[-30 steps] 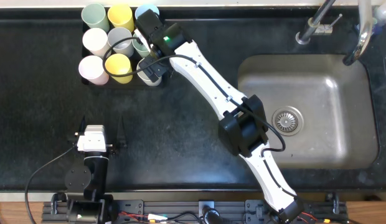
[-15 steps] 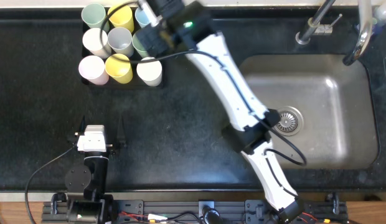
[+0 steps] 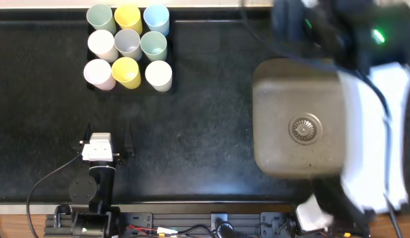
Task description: Store Cups
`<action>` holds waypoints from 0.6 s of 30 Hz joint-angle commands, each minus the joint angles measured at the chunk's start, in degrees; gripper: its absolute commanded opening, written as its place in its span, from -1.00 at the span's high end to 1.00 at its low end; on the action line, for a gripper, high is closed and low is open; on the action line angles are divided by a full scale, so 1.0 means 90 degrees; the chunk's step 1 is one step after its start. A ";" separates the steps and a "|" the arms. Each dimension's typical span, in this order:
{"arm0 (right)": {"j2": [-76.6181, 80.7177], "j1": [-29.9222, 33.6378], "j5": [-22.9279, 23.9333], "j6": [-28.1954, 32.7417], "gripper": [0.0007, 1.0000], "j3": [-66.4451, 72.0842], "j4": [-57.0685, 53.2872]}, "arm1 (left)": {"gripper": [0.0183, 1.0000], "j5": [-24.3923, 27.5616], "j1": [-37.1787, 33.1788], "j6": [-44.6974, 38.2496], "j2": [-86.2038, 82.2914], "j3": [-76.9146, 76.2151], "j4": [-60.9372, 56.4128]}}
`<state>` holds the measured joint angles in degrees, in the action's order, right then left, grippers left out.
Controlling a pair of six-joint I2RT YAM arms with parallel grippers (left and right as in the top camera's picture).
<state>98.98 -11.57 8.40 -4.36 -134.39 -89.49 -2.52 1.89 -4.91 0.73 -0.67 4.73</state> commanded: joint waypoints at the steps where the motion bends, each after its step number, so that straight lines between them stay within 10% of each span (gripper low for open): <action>1: -0.1780 0.0306 0.0044 -0.1115 -1.00 0.2895 0.0437 | -1.00 0.0039 0.0046 -0.0119 -0.0063 0.0024 -0.0005; 5: -0.3708 0.0330 0.0092 -0.1294 -1.00 0.6098 0.2327 | -0.99 0.0039 0.0046 -0.0119 -0.0063 0.0024 -0.0005; 14: -0.7601 -0.0022 0.0121 0.0537 -1.00 1.1339 0.8937 | -1.00 0.0039 0.0046 -0.0119 -0.0063 0.0024 -0.0005; 18: -0.8752 -0.0044 0.0119 0.0529 -1.00 1.2376 0.9423 | -1.00 0.0039 0.0046 -0.0119 -0.0063 0.0024 -0.0005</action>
<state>24.93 -11.73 9.28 -2.35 -27.83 -5.10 -2.33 1.89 -4.93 0.69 -0.67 4.73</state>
